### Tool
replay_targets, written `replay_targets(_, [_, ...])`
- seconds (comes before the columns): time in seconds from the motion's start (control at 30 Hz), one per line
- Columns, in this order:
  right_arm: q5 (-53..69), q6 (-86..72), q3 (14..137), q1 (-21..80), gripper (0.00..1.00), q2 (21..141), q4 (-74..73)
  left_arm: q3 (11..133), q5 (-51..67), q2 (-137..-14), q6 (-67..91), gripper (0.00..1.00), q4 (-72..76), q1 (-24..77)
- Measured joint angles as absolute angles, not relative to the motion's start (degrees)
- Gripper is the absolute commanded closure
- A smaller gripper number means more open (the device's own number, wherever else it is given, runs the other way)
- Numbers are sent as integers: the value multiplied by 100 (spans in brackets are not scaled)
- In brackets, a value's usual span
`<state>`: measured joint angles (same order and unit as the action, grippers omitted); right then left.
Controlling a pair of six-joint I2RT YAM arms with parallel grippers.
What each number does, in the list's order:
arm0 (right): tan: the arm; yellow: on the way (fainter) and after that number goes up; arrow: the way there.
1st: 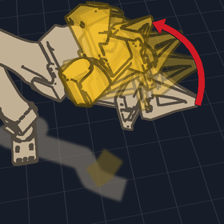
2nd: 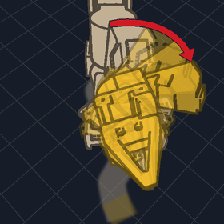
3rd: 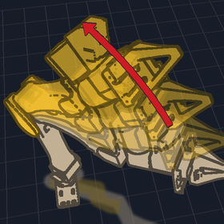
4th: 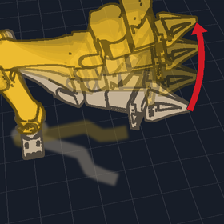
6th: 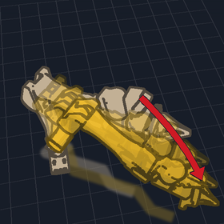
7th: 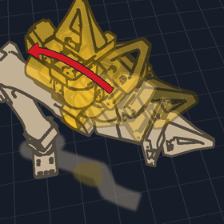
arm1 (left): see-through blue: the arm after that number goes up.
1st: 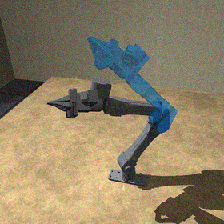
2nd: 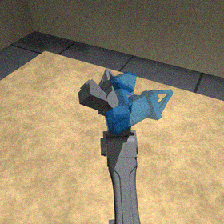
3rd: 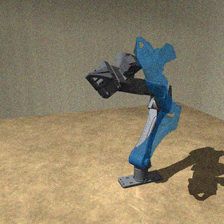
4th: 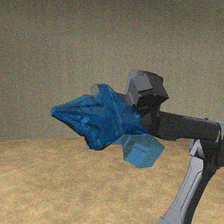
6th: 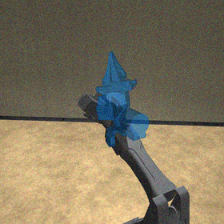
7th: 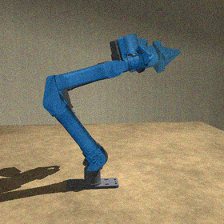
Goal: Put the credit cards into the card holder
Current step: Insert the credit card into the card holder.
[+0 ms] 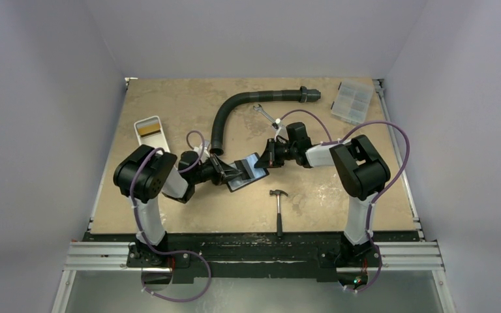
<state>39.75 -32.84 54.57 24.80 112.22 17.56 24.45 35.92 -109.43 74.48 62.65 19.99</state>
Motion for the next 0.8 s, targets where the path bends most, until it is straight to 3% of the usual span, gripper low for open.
replay_targets(0.47, [3968,-3310,5454,2480,100,11222,1789,2346,2976,-10355,7091,100,5570,2222])
replay_targets(0.8, [3951,-3430,5400,2480,100,11222,1892,2215,2528,-10639,7651,100,6331,2456])
